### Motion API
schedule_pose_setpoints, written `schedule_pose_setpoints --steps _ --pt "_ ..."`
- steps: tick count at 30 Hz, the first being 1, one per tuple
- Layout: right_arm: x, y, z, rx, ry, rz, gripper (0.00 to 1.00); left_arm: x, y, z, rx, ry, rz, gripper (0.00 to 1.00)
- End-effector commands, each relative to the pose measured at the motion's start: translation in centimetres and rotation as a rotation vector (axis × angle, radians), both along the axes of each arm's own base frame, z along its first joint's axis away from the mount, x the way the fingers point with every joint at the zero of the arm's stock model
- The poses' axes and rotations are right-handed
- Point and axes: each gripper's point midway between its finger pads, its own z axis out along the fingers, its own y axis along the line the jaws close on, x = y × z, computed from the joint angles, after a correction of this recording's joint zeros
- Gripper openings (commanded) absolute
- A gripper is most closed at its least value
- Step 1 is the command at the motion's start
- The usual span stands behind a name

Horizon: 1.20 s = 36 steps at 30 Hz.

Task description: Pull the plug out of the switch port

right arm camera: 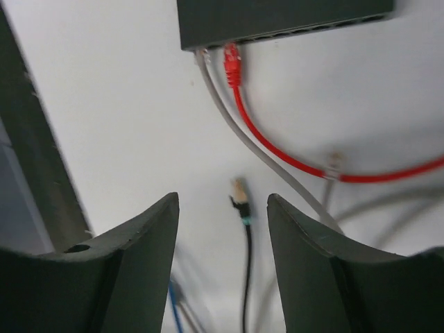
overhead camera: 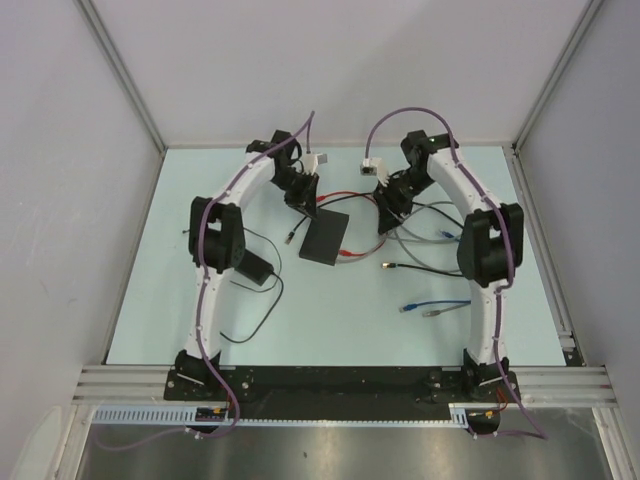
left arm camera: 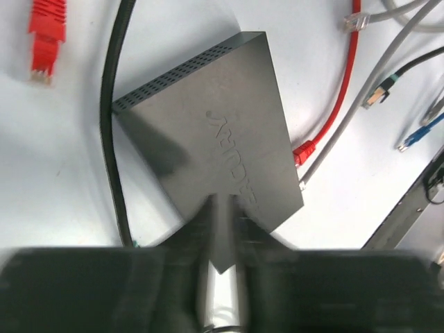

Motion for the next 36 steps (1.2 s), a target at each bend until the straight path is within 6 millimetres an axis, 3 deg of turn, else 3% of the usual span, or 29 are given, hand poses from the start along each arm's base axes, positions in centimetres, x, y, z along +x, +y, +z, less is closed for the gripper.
schedule_pose_setpoints --steps 1,4,8,14,15,20,23,28,36 --pt "-0.4 4.2 -0.4 0.216 0.381 -0.231 0.60 -0.3 1.1 3.8 -0.042 -0.053 0.000 0.03" --pt "-0.5 5.7 -2.4 0.195 0.417 -0.204 0.61 -1.3 1.4 3.4 -0.067 0.000 0.003 0.00" --pt "-0.1 7.3 -3.5 0.238 0.506 -0.229 0.65 -2.3 1.8 2.6 -0.080 0.047 0.001 0.00" --pt "1.4 8.2 -5.9 0.300 0.481 -0.323 0.66 -4.2 2.1 0.6 -0.104 0.141 -0.026 0.00" --pt "2.3 8.5 -6.3 0.326 0.440 -0.322 0.65 -4.5 2.0 0.6 -0.116 0.152 -0.034 0.00" --pt "2.4 9.0 -8.8 0.333 0.479 -0.348 0.59 -5.4 1.2 1.9 -0.197 0.178 -0.066 0.00" --pt "2.3 9.1 -10.2 0.324 0.481 -0.338 0.57 -5.7 1.2 1.8 -0.203 0.192 -0.068 0.00" --pt "1.5 9.5 -11.9 0.303 0.472 -0.286 0.55 -6.6 1.6 -0.9 -0.154 0.255 -0.061 0.00" --pt "-0.2 9.2 -13.7 0.280 0.512 -0.220 0.48 -6.7 1.3 -1.7 -0.126 0.256 -0.067 0.00"
